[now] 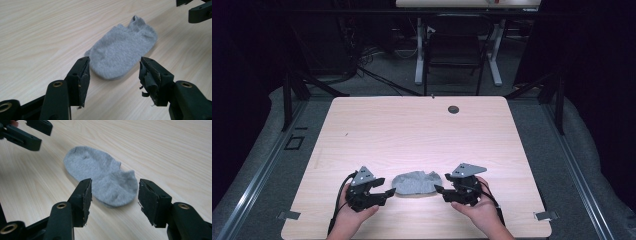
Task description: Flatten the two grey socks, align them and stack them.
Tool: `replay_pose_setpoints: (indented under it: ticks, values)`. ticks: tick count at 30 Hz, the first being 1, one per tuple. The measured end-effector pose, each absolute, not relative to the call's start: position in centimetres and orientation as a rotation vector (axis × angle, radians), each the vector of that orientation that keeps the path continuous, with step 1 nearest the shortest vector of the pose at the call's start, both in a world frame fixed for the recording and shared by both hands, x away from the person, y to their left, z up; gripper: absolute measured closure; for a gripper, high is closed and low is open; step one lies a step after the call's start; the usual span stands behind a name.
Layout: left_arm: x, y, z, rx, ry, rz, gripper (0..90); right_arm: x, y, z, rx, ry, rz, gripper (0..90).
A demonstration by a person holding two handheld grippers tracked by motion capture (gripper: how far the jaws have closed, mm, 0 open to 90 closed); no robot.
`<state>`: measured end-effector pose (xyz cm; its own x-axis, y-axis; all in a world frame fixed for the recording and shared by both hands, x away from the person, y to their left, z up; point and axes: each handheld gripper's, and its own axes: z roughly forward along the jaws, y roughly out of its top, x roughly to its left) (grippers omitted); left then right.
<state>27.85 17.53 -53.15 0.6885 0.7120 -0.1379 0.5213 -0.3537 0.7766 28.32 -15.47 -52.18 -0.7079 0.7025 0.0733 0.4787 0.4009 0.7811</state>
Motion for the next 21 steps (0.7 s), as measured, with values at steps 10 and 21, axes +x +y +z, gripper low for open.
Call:
replay_pose_setpoints:
  ticks: [10, 21]
  values:
    - [25.7, 20.9, -54.2, 2.048, 1.004, 0.313, 42.3, 26.2, -17.3, -53.0, 1.068, 2.374, 1.183, 44.1]
    - [26.0, 21.6, -56.0, 2.04, 1.061, 0.315, 42.3, 25.8, -17.8, -55.5, 1.051, 2.368, 1.157, 45.4]
